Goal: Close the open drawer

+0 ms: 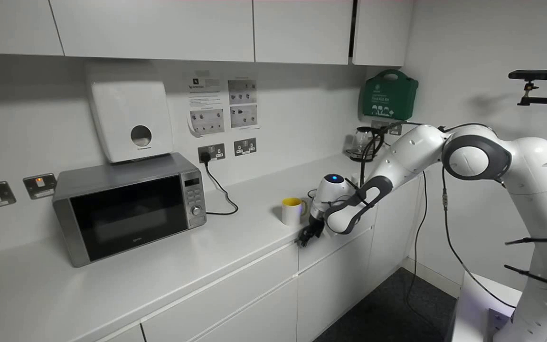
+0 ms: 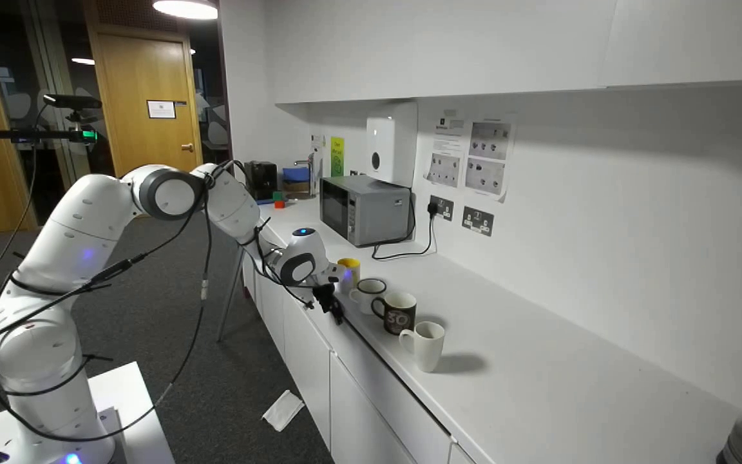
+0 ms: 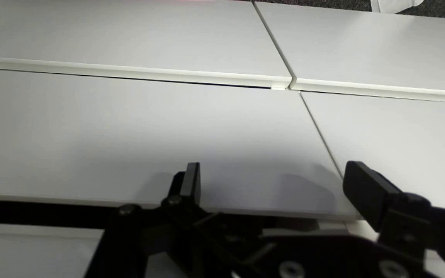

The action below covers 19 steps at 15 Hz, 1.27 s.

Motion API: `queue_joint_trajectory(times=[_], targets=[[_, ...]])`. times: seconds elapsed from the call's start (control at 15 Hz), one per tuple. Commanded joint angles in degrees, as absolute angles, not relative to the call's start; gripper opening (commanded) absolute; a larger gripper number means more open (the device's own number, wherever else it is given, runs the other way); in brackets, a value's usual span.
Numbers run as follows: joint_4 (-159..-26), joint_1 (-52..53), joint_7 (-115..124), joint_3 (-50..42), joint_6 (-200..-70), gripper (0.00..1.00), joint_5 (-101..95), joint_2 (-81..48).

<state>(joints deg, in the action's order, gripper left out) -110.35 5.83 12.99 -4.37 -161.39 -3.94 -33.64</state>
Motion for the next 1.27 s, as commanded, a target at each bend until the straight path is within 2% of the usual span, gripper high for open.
queue_joint_trajectory(times=[0.0,0.8,1.07,1.13,1.2], targets=[[-117.24,5.11,10.08,-4.1,-164.39,1.0,-3.76,-28.22],[-149.02,5.79,13.13,-6.13,-160.0,1.0,-10.73,-0.06],[-154.25,3.86,11.58,-3.24,-152.88,1.0,-11.02,8.27],[-150.51,3.49,12.23,-2.81,-155.85,1.0,-10.17,2.14],[-151.6,3.34,12.15,-2.32,-154.41,1.0,-10.03,4.07]])
